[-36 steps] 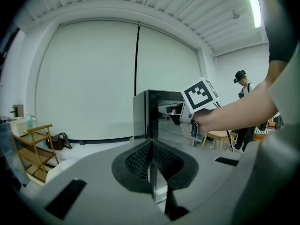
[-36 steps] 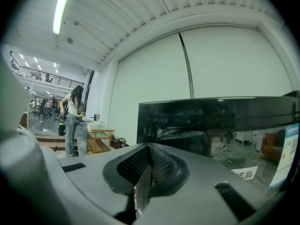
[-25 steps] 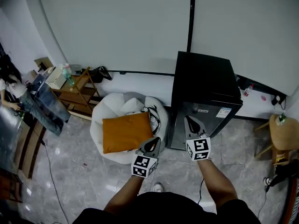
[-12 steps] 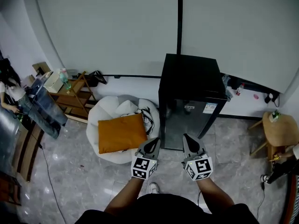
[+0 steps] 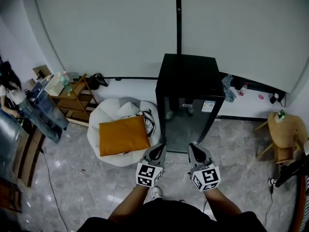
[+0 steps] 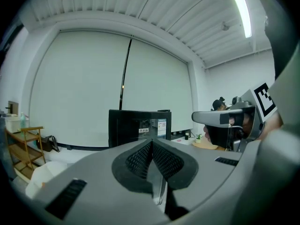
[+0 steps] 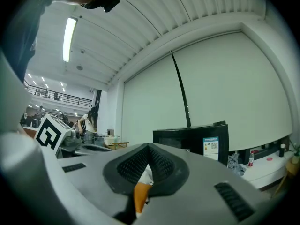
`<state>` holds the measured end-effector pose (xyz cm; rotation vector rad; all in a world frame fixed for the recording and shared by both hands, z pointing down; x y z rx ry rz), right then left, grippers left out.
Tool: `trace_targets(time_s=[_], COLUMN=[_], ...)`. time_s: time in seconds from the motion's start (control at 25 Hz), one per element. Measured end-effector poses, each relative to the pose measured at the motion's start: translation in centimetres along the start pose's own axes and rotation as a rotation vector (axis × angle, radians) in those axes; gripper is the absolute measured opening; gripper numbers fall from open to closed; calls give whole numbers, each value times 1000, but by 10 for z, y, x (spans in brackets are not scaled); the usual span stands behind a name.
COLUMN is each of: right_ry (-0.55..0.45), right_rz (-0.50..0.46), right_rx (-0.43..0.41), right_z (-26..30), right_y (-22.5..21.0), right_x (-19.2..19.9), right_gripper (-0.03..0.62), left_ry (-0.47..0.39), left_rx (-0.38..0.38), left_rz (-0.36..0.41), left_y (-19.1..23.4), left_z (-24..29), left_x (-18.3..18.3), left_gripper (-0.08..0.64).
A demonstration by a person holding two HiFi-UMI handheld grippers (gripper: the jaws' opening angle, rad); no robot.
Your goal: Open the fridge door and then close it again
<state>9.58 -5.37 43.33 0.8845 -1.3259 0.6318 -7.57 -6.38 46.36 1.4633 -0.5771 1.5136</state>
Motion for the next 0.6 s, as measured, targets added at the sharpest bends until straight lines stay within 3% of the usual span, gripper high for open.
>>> trace_targets(time_s=[0.6], right_ry=[29], right_rz=[21], right_rx=[21], right_z=[-12], right_y=[8], right_x=[7], right_gripper=[17], left_ry=[-20], left_rx=[-24], left_rz=[-2], left_y=[-9], left_z=[-20], left_x=[3], left_gripper=[21])
Point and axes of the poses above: the fingertips, and each gripper's own axes: z forward along the fingers, y to its left, x out of its underside, the point moved 6 cm from there along -z, backward along the fingers, and after that the axes turned 13 degrees about -z, right-handed, at the moved point
